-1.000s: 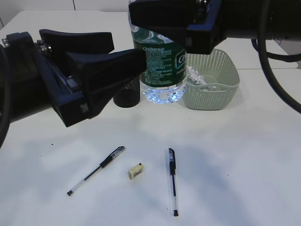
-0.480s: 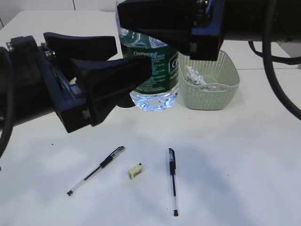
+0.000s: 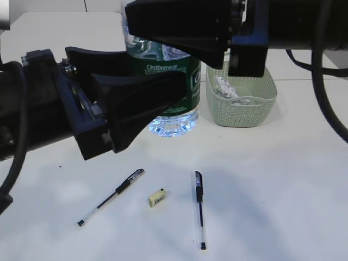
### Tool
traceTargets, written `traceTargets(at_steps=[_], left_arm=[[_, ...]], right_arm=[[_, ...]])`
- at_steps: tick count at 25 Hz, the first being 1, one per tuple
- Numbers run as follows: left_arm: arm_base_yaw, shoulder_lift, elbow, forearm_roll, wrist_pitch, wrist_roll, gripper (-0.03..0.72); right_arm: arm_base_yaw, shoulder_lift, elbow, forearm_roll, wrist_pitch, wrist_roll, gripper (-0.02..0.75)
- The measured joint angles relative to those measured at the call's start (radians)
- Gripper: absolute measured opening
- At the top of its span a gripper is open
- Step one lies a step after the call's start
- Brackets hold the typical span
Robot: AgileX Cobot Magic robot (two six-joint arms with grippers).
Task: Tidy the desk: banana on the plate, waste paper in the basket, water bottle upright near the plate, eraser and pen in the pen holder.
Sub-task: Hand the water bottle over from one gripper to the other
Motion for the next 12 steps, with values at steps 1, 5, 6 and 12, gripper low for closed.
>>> traceTargets(at_steps=[1,5,6,12], left_arm=[[0.000,0.000,0.000,0.004,-0.002,-0.002,0.630],[0.000,0.000,0.000,0.016,-0.014,-0.002,0.608],[0.000,0.000,0.000,0.020,-0.017,-0.004,0.606],[-0.002,0.000,0.000,0.033,-0.025,-0.004,0.602]], right_arm=[[0.000,0.000,0.000,0.000,0.006,0.000,0.381],[0.000,0.000,0.000,-0.002,0.021,0.002,0.381],[0.000,0.000,0.000,-0.003,0.024,0.006,0.381],[0.003,0.000,0.000,-0.008,0.050,0.020,0.381]])
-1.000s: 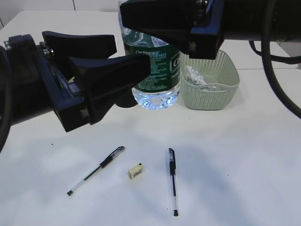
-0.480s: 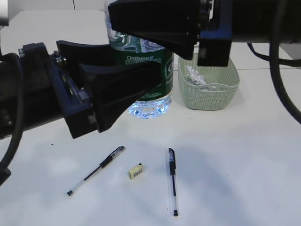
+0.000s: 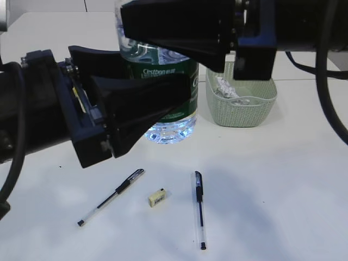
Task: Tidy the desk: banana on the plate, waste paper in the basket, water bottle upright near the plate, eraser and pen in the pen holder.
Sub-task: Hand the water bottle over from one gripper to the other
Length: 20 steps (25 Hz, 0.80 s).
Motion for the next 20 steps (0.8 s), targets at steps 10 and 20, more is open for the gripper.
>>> traceTargets(at_steps=[10,20], left_arm=[[-0.003,0.000,0.000,0.030,-0.011,-0.005,0.596],[-0.004,0.000,0.000,0.031,-0.007,-0.009,0.587]], right_arm=[[0.043,0.014,-0.003,-0.029,0.002,0.007,0.381],[0.048,0.051,-0.005,-0.064,0.028,0.035,0.381]])
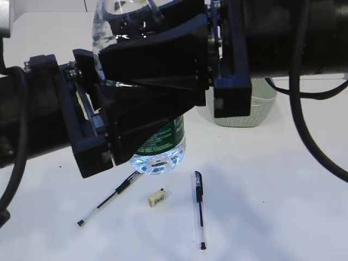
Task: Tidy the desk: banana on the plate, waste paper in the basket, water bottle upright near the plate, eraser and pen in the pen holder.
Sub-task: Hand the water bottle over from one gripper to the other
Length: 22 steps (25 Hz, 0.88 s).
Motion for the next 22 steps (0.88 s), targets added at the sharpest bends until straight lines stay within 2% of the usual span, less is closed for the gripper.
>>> traceTargets(at_steps=[12,19,22], left_arm=[[-0.002,0.000,0.000,0.004,0.000,-0.002,0.457],[-0.002,0.000,0.000,0.004,0.000,-0.002,0.421],[-0.002,0.000,0.000,0.004,0.000,-0.002,0.414]], right_arm=[[0.000,0.004,0.000,0.012,-0.002,0.002,0.381],[0.000,0.004,0.000,0.012,-0.004,0.000,0.385],[0.000,0.004,0.000,0.020,-0.005,-0.004,0.417]])
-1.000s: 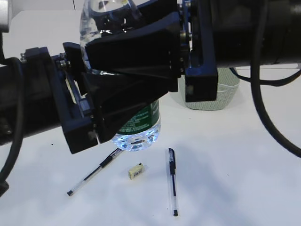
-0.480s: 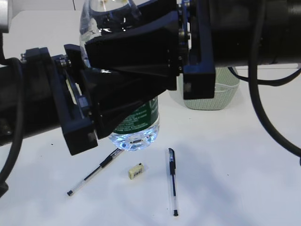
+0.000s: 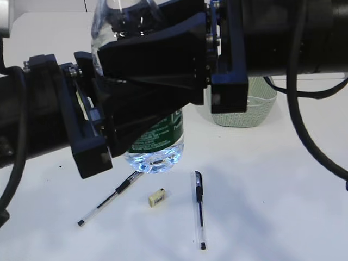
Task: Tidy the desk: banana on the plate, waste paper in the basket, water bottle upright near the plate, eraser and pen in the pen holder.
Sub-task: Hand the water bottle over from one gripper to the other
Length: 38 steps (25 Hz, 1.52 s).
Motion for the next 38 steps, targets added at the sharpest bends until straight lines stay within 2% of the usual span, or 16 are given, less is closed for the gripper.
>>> traceTargets(at_steps=[4,10,15,18,25,31,38], left_arm=[[0.000,0.000,0.000,-0.002,-0.004,0.000,0.403],[0.000,0.000,0.000,-0.012,-0.006,0.033,0.400],[0.000,0.001,0.000,-0.021,0.016,0.047,0.394],[0.000,0.006,0.004,-0.025,0.046,0.048,0.394],[0.000,0.006,0.004,-0.051,0.052,0.104,0.394],[0.004,0.006,0.004,-0.131,0.052,0.185,0.394],[0.069,0.006,0.005,-0.155,0.068,0.208,0.394]], right_arm=[[0.000,0.000,0.000,0.016,0.000,-0.006,0.459],[0.000,0.000,0.000,0.021,0.000,-0.016,0.475],[0.002,0.000,-0.001,0.053,0.000,-0.018,0.563],[0.002,-0.002,-0.001,0.068,0.000,-0.018,0.585],[0.003,-0.006,-0.001,0.074,-0.004,-0.020,0.588],[0.003,-0.022,-0.002,0.080,-0.043,-0.013,0.588],[0.003,-0.022,-0.007,0.032,-0.100,0.034,0.588]])
